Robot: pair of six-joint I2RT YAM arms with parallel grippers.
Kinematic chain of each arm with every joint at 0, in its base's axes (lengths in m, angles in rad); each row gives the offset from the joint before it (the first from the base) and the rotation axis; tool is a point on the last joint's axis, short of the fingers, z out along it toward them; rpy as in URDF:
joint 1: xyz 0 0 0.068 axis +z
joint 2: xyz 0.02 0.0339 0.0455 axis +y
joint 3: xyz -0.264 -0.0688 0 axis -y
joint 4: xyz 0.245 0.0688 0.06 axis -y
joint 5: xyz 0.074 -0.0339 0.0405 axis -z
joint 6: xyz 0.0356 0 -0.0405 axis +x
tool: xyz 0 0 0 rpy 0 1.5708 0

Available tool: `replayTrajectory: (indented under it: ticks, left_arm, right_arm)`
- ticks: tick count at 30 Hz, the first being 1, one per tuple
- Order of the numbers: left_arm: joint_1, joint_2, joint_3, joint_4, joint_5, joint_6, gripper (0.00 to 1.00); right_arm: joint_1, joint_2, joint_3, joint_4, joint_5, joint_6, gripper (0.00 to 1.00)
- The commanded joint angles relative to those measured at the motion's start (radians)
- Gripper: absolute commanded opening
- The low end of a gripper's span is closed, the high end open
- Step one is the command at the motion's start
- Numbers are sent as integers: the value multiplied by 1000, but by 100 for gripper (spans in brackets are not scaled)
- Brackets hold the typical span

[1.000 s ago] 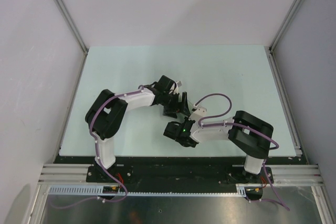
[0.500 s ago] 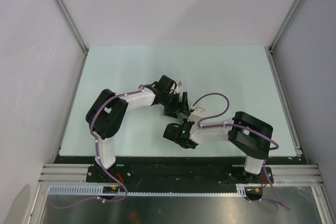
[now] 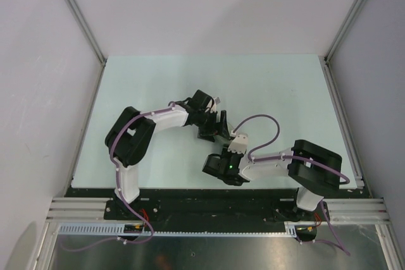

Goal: Organize the sunglasses

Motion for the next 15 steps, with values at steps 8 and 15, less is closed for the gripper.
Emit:
replayTrajectory:
  ticks: [8, 15]
  left_arm:
    - [-7, 52, 9, -62, -79, 55, 89]
    - [-7, 61, 18, -69, -77, 55, 89]
  right_arm:
    - [-24, 87, 104, -17, 12, 43, 52]
    - [-59, 142, 167, -69, 42, 104, 43]
